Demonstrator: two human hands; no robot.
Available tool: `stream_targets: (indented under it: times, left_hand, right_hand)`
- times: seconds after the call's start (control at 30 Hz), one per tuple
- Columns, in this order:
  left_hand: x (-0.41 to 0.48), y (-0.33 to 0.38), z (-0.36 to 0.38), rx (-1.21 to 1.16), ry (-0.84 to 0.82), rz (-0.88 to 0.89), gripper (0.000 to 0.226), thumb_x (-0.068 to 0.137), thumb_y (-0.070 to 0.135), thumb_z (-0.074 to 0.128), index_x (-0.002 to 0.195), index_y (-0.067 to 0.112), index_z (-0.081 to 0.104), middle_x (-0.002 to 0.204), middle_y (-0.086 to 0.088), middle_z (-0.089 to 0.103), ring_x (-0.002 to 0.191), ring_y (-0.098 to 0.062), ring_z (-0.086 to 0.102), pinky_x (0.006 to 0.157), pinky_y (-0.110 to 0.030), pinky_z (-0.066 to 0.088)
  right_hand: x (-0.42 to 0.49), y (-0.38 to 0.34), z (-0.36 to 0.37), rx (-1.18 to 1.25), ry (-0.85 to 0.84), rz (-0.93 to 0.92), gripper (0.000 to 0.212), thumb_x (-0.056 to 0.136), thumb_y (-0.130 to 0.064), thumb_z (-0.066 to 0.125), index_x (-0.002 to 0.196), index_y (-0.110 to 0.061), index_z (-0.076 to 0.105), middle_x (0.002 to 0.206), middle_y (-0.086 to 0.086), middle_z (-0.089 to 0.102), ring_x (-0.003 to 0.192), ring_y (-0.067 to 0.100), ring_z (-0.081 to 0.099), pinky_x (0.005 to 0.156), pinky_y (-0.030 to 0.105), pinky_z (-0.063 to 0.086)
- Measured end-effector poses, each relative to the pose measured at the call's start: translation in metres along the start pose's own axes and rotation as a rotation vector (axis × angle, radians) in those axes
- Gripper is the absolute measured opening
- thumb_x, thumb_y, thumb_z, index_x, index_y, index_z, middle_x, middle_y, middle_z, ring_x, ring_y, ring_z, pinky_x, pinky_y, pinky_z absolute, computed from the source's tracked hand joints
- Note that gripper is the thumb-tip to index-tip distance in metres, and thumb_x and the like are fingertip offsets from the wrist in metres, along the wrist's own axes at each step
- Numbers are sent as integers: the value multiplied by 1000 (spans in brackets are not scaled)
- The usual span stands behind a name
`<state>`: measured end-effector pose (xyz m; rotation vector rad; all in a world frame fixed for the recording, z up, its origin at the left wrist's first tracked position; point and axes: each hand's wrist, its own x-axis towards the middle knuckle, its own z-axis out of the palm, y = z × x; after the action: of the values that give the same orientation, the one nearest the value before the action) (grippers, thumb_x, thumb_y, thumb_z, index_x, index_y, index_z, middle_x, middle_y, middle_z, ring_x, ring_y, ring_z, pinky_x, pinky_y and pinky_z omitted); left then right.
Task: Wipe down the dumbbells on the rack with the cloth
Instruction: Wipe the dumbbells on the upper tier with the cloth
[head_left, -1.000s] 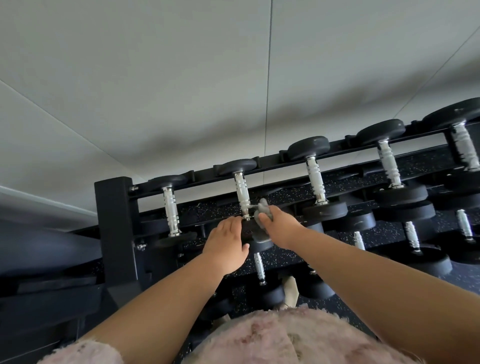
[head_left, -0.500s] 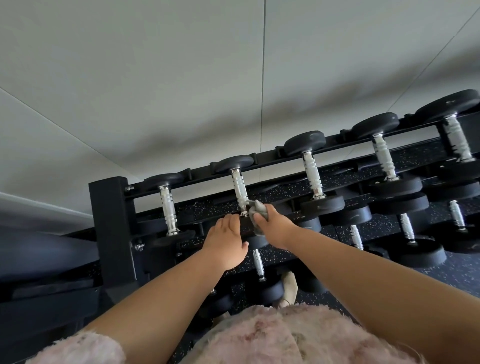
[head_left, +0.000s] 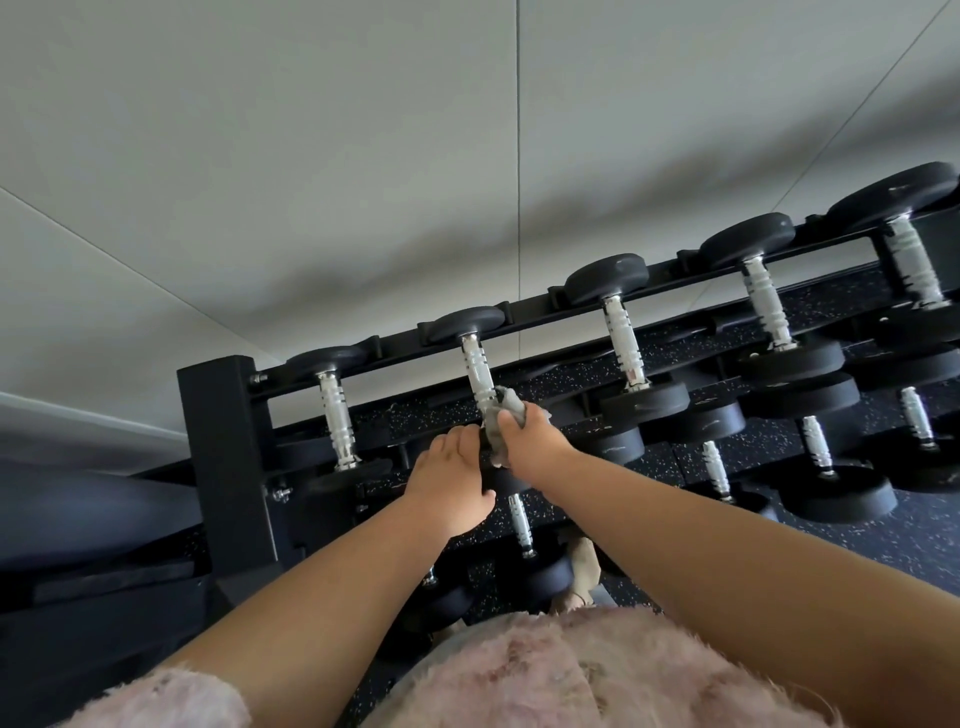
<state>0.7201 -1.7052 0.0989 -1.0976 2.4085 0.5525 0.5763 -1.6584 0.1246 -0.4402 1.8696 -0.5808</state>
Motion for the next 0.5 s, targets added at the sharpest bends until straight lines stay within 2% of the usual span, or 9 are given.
stream_targets:
  times: [0.03, 0.1, 0.17, 0.23, 0.27, 0.33, 0.4, 0.47, 0.5]
  left_hand:
    - [0, 0, 0, 4, 0, -1, 87, 95, 49, 67, 158, 16, 18, 160, -4, 31, 145, -27, 35, 119, -42, 36]
    - [-1, 0, -1, 7, -6, -2, 89, 95, 50, 67, 159, 15, 17, 160, -5, 31, 145, -28, 36, 119, -43, 36]
    - [-1, 0, -1, 9, -17, -4, 90, 95, 50, 67, 160, 15, 15, 160, -6, 30, 144, -29, 37, 119, -43, 36]
    - [0, 0, -1, 8, -17, -3, 91, 95, 50, 68, 160, 16, 15, 160, -6, 30, 142, -28, 38, 118, -44, 37]
    - [0, 0, -1, 0, -17, -4, 91, 94, 49, 68, 160, 16, 15, 159, -5, 31, 142, -28, 38, 117, -44, 38]
    - [0, -1, 1, -30, -14, -17, 88, 93, 48, 70, 158, 18, 19, 158, -3, 32, 141, -27, 40, 117, -43, 38]
    - [0, -1, 3, -52, -2, -28, 84, 92, 47, 70, 155, 19, 22, 156, -1, 35, 140, -25, 41, 116, -42, 39]
    - [1, -1, 4, -53, 2, -29, 86, 93, 48, 70, 156, 19, 20, 158, -2, 32, 142, -25, 40, 117, -41, 38]
    - [2, 0, 4, -49, -5, -29, 89, 93, 48, 69, 158, 17, 18, 161, -3, 29, 145, -26, 38, 119, -42, 37]
  right_hand:
    - [4, 2, -2, 11, -13, -5, 40, 108, -47, 38, 137, -19, 45, 114, 9, 64, 100, 30, 71, 91, 49, 59]
    - [4, 8, -5, 104, -13, -14, 34, 108, -49, 41, 122, -19, 50, 110, 8, 67, 84, 26, 77, 78, 45, 65]
    - [2, 14, -8, 229, 23, -14, 33, 107, -49, 42, 118, -19, 51, 108, 9, 69, 72, 23, 78, 69, 43, 66]
    - [-1, 17, -8, 219, 65, 5, 36, 107, -50, 41, 123, -19, 50, 109, 10, 68, 76, 25, 77, 72, 45, 66]
    - [-2, 17, -6, 137, 79, 1, 38, 107, -50, 40, 128, -20, 47, 110, 9, 67, 82, 26, 76, 76, 47, 65]
    - [-6, 16, 5, -12, 44, -43, 41, 106, -51, 41, 141, -29, 36, 109, 8, 67, 90, 27, 72, 82, 49, 62]
    - [-14, 15, 14, -38, -12, -88, 47, 105, -50, 45, 147, -40, 26, 102, 6, 68, 87, 26, 72, 78, 46, 62]
    - [-9, 14, 12, -43, -19, -111, 43, 106, -48, 44, 146, -37, 31, 100, 6, 67, 86, 26, 70, 73, 40, 59]
    - [-3, 13, 7, -43, -9, -117, 39, 106, -47, 42, 142, -30, 39, 104, 8, 67, 90, 27, 69, 76, 40, 57]
